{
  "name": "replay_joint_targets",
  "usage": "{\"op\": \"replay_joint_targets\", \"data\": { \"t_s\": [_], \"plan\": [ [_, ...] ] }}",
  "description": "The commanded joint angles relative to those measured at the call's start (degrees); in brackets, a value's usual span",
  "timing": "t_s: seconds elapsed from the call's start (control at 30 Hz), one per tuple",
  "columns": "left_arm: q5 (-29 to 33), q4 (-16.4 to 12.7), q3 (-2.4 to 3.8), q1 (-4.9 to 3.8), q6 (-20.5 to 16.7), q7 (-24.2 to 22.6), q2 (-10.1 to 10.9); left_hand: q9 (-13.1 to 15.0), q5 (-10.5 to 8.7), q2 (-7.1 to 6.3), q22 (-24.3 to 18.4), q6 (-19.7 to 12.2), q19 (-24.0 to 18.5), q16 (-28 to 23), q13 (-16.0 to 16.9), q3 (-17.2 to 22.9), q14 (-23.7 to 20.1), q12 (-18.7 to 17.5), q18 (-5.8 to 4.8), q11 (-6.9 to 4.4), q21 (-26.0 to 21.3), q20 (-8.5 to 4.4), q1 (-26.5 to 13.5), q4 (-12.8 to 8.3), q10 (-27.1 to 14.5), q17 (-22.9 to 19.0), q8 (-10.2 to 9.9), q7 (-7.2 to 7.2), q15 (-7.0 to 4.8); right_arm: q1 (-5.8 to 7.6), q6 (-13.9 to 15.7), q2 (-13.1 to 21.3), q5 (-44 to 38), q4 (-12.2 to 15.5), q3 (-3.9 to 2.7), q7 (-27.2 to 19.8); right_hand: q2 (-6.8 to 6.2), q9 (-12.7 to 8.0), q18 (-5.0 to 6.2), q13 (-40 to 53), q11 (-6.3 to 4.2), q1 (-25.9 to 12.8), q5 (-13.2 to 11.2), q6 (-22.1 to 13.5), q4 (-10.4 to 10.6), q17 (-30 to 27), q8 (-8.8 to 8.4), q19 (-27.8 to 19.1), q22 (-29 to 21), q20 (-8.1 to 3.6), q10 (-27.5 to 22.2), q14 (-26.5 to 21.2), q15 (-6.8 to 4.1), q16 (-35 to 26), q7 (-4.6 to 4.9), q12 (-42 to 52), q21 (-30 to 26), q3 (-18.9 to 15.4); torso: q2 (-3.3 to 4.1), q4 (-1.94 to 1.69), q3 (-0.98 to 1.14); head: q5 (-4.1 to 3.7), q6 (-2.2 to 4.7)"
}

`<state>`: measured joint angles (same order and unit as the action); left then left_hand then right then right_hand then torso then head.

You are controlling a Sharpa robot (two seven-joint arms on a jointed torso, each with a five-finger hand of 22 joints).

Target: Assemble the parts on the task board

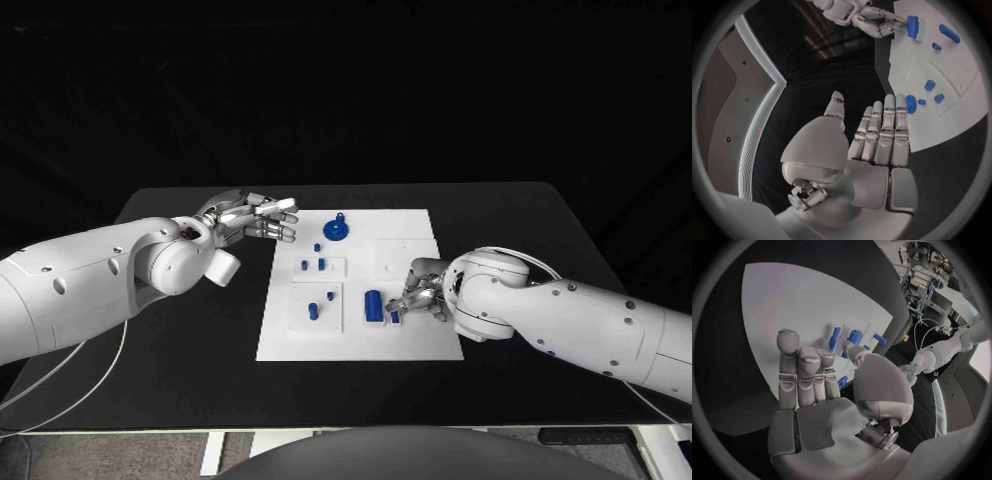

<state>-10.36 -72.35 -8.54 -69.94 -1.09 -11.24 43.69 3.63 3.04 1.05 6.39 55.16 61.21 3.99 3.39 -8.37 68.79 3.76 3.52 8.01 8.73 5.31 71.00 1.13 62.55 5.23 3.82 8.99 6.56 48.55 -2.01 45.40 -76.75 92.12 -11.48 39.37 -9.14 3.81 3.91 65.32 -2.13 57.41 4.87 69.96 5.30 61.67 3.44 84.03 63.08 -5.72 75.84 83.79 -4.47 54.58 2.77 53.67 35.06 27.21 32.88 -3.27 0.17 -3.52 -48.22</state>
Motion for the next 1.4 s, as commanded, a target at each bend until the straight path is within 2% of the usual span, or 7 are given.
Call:
{"op": "replay_joint_targets", "data": {
  "t_s": [0.03, 0.2, 0.5, 0.7, 0.8, 0.97, 1.4],
  "plan": [
    [-0.2, -0.1, 0.03, 0.09, 0.1, -0.1, -0.1, 0.1, -0.26, 0.12, -0.1, -0.1, -0.3, -0.2, 0.1, 0.0, -0.4, -0.2, -0.21, 0.06, -0.2, 0.13, -0.4, 0.5, -0.3, -0.1, 0.0, 0.25, -0.06, -0.16, -0.6, 0.1, -0.5, -0.1, 0.10, -0.9, -0.48, 0.0, 0.00, 0.0, 0.09, 0.1, -0.3, 0.4, 0.3, 0.0, 0.18, 2.6, -0.1, -0.24, 0.4, -0.1, -0.18, -0.1, -0.09, -0.1, 0.1, 0.2, -0.01, 0.05, 0.02, -0.02, 0.14],
    [-0.2, -0.1, 0.03, 0.08, -0.3, -0.6, 0.0, 0.1, -0.25, 0.02, -0.1, 0.0, -0.3, -0.2, 0.1, 0.1, -0.4, -0.2, -0.20, 0.04, -0.2, 0.12, -0.3, 0.6, -0.3, -0.1, 0.0, 0.21, -0.07, -0.16, 2.7, 1.4, -0.6, 0.2, -0.28, -1.9, -1.88, 0.1, 0.34, -0.3, 0.63, 0.5, -1.2, -2.3, 0.5, -0.6, 0.23, 2.5, -0.7, -0.09, 0.1, -0.2, 0.06, -0.7, 0.73, -0.5, -0.7, -0.2, 0.02, 0.09, 0.08, 0.10, 0.18],
    [-0.2, 0.8, 0.02, 0.08, -1.5, -2.0, -0.2, 0.1, -0.24, 0.06, -0.1, 0.1, -0.2, -0.1, 0.1, 0.2, -0.3, -0.2, -0.20, 0.00, -0.2, 0.11, -0.2, 0.5, -0.1, 0.0, 0.0, 0.18, -0.10, -0.06, 8.8, 4.1, 6.4, -0.1, -4.89, -6.0, -2.98, 0.1, 1.03, -0.5, 0.97, 1.8, -2.1, -5.8, 3.2, -0.5, 0.22, 2.5, -1.2, -0.01, -0.4, -0.3, 0.11, -1.0, 1.58, -0.8, -1.0, -5.4, -0.03, 0.19, 0.13, 0.01, 0.88],
    [2.0, 1.9, 0.02, 0.08, -4.7, -5.7, -0.4, 0.1, 0.19, 0.89, 0.0, 1.0, -0.1, -0.1, 0.1, 0.7, 0.1, -0.2, -0.12, -0.30, -0.1, 0.08, 0.6, -0.3, 1.1, 0.4, 0.1, -0.09, -0.27, 0.76, 17.2, 4.6, 16.1, -2.4, -7.31, -18.1, -1.36, 0.1, 1.46, -1.0, 0.94, 3.4, -1.2, -5.2, 1.9, -1.8, 0.21, 2.3, -2.6, -0.08, -0.9, -0.5, -0.06, -2.8, 1.55, -1.4, -3.4, -4.6, 0.01, 0.15, 0.29, 0.00, 1.41],
    [3.1, 2.4, 0.03, 0.08, -6.0, -7.3, -0.6, 0.1, 0.44, 1.23, 0.0, 1.3, -0.1, -0.1, 0.1, 0.7, 0.4, -0.2, -0.14, -0.44, 0.0, 0.00, 0.7, -0.7, 1.5, 0.7, 0.0, -0.19, -0.39, 1.25, 20.8, 4.3, 20.2, -4.7, -7.82, -23.9, 0.21, 0.1, 1.65, -1.2, 0.90, 3.9, 6.4, -5.0, 1.2, -2.4, 0.22, 2.3, -3.4, -0.22, -1.1, -0.6, -0.21, -3.6, 1.48, -1.7, -4.7, -8.6, -0.04, 0.21, 0.36, -0.10, 1.75],
    [4.2, 3.1, 0.05, 0.07, -7.2, -8.7, -0.8, 0.1, 0.67, 1.70, 0.1, 1.8, 0.0, 0.0, 0.1, 0.7, 0.8, -0.2, -0.23, -0.63, 0.1, -0.14, 0.8, -1.3, 2.1, 1.0, 0.0, -0.36, -0.55, 2.11, 24.5, 2.8, 27.0, -9.9, -8.15, -34.1, 3.75, 0.1, 1.65, -7.5, 1.00, 7.2, 10.6, -5.1, -1.2, -7.9, 0.20, 1.2, -8.6, 0.03, -4.6, -2.0, -0.12, -10.9, 1.60, -10.0, -12.4, -13.6, -0.12, 0.26, 0.41, -0.40, 2.64],
    [6.8, 11.6, 0.13, -0.73, -8.3, -9.6, -5.1, 0.0, 0.75, 2.17, -0.1, 1.5, -0.4, -0.4, 0.0, 0.6, -1.2, -0.3, 0.13, -0.14, 0.0, 0.41, 1.5, -1.6, 0.6, 0.2, 0.0, -0.21, 0.14, 3.39, 23.2, -7.2, 43.4, -28.7, -8.28, -47.8, 7.37, -0.1, 0.92, -25.2, 3.04, 9.0, 13.5, -7.4, -8.8, -15.6, 0.19, -2.3, -27.2, 2.74, -12.0, -9.6, 2.64, -24.8, 2.96, -19.9, -28.7, -17.3, -1.58, -0.03, 0.24, -0.84, 7.39]
  ]
}}
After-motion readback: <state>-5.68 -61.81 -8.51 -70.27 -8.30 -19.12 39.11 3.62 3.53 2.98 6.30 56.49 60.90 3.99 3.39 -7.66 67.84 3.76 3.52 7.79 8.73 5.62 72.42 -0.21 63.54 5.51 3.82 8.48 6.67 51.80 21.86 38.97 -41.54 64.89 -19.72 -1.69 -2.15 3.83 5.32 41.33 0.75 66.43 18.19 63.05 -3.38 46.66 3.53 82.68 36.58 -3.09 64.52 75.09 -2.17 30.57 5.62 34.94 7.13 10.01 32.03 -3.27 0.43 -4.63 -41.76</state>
